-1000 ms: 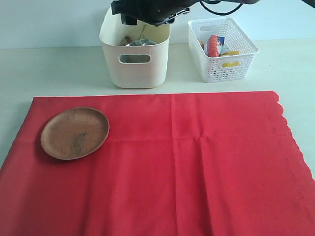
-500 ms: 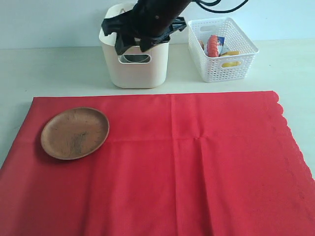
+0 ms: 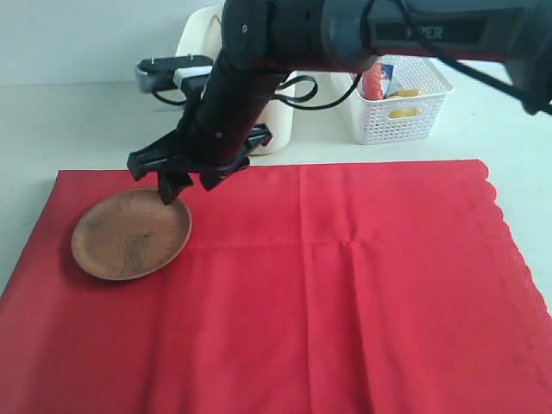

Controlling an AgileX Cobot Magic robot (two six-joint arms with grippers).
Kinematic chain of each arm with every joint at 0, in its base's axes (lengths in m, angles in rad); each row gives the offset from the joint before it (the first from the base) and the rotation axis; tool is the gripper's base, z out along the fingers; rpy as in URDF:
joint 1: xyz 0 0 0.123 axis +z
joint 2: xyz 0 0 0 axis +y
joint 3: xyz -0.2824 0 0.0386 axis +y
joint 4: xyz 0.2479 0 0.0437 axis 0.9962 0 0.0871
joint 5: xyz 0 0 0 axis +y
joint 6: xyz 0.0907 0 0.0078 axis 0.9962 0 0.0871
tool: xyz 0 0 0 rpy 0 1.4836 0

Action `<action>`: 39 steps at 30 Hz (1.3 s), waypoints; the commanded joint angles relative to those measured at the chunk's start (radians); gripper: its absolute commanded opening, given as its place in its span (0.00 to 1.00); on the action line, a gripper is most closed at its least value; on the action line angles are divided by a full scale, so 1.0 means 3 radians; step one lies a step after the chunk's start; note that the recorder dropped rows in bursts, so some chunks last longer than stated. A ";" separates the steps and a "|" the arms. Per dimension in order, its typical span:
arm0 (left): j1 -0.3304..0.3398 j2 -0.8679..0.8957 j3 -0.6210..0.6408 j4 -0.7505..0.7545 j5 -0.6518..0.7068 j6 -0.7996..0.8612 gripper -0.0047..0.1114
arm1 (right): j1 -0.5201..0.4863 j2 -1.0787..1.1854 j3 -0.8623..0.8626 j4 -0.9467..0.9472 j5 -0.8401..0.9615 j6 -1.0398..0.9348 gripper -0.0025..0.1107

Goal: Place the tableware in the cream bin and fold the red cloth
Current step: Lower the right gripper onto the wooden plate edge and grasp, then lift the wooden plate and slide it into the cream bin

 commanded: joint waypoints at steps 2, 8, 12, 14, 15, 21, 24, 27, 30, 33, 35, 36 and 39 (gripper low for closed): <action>-0.0027 -0.0019 0.0001 0.0003 -0.0006 0.0010 0.06 | 0.0005 0.0227 0.0011 0.0099 -0.0241 -0.0010 0.52; -0.0027 -0.0019 0.0001 0.0003 -0.0006 0.0010 0.06 | 0.0005 0.0472 0.0011 0.0533 -0.0420 -0.0067 0.52; -0.0027 -0.0019 0.0001 0.0003 -0.0006 0.0010 0.06 | 0.0013 0.0579 0.0011 0.0622 -0.0406 -0.0106 0.50; -0.0027 -0.0019 0.0001 0.0003 -0.0006 0.0010 0.06 | 0.0013 0.0579 0.0011 0.0622 -0.0418 -0.0105 0.43; -0.0027 -0.0019 0.0001 0.0003 -0.0006 0.0010 0.06 | 0.0013 0.0579 0.0011 0.0622 -0.0418 -0.0105 0.37; -0.0027 -0.0019 0.0001 0.0003 -0.0006 0.0010 0.06 | 0.0007 0.0499 0.0011 0.0622 -0.0418 -0.0093 0.02; -0.0027 -0.0019 0.0001 0.0003 -0.0006 0.0010 0.06 | 0.0007 0.0364 0.0011 0.0637 -0.0438 -0.0093 0.02; -0.0027 -0.0019 0.0001 0.0003 -0.0006 0.0010 0.06 | -0.0002 0.0217 0.0011 0.0688 -0.0495 -0.0100 0.02; -0.0027 -0.0019 0.0001 0.0003 -0.0006 0.0010 0.06 | -0.0060 0.0057 0.0011 0.0942 -0.0545 -0.0304 0.02; -0.0027 -0.0019 0.0001 0.0003 -0.0006 0.0010 0.06 | -0.0122 -0.0047 -0.0030 0.1178 -0.0544 -0.0491 0.02; -0.0027 -0.0019 0.0001 0.0003 -0.0006 0.0010 0.06 | -0.0184 -0.0113 -0.0040 0.1353 -0.0559 -0.0587 0.02; -0.0027 -0.0019 0.0001 0.0003 -0.0006 0.0010 0.06 | -0.0222 -0.0151 -0.0040 0.1451 -0.0566 -0.0641 0.02; -0.0027 -0.0019 0.0001 0.0003 -0.0006 0.0010 0.06 | -0.0376 -0.0246 -0.0040 0.1735 -0.0600 -0.0831 0.02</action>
